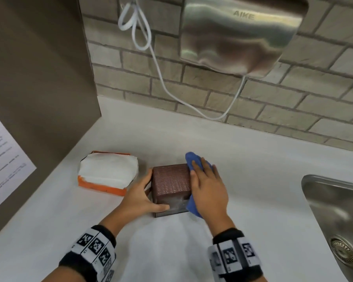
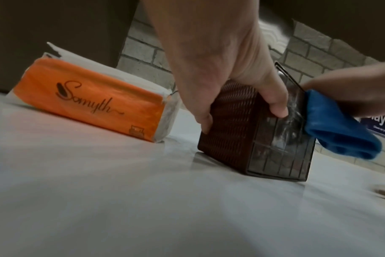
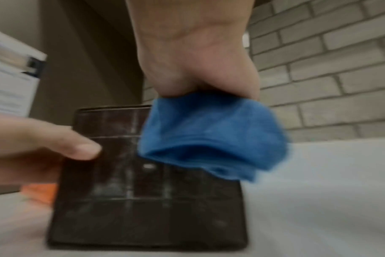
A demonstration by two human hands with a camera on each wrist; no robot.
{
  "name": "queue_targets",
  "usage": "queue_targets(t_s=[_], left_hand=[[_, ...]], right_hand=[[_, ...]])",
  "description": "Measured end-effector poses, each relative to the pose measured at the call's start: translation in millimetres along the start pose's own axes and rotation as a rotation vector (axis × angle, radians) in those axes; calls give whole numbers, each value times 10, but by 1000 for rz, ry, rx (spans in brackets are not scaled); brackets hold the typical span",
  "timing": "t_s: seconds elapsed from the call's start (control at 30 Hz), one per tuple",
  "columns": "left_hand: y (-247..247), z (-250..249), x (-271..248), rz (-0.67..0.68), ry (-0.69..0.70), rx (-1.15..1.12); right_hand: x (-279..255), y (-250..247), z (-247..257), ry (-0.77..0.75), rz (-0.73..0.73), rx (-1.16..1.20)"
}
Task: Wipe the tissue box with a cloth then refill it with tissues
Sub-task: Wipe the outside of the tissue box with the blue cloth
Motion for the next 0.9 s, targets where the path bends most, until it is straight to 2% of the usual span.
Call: queue_targets(t_s=[0.1, 0.17, 0.23, 0.33, 0.4, 0.47, 0.57, 0.67, 0.73, 0.77, 0.8, 0.9], left_hand=[[-1, -19, 6, -10, 12, 15], [-66, -104, 4, -122, 60, 42], [-116, -151, -15, -186, 87, 120], [-53, -165, -27, -88, 101, 143], [-20, -111, -20, -34, 69, 100], [-7, -103, -17, -16, 60, 116], [-26, -70, 0, -27, 28, 117], [-100, -84, 12, -150, 55, 102], [-109, -101, 0, -172, 70, 185], [-91, -90, -1, -148, 64, 188], [-55, -46, -4, -102, 33, 156], [2, -6, -7, -21, -32, 74]], right_hand=[[-125, -2, 618, -82, 5, -147], [-273, 44, 1098, -213, -12, -151], [-350, 58, 1295, -297, 40, -141], [-259, 9, 943, -288, 36, -156], [-126, -40, 507, -177, 30, -146], [-48, -101, 290, -87, -4, -144], [-115, -63, 649, -86, -56, -214], [-322, 16, 1262, -283, -75, -225], [-365, -18, 1289, -339, -86, -217], [-331, -57, 1167, -329, -122, -197], [-262, -74, 966, -272, -95, -150], [-35, -101, 202, -42, -68, -74]])
Point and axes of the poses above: each hand's wrist, its own x-axis towards the middle knuckle, its own y-axis out of the palm, z = x × y, the point moved 9 cm from there along x, towards the middle knuckle, and after that the axes turned 11 degrees about -x, right-handed, at the moved point
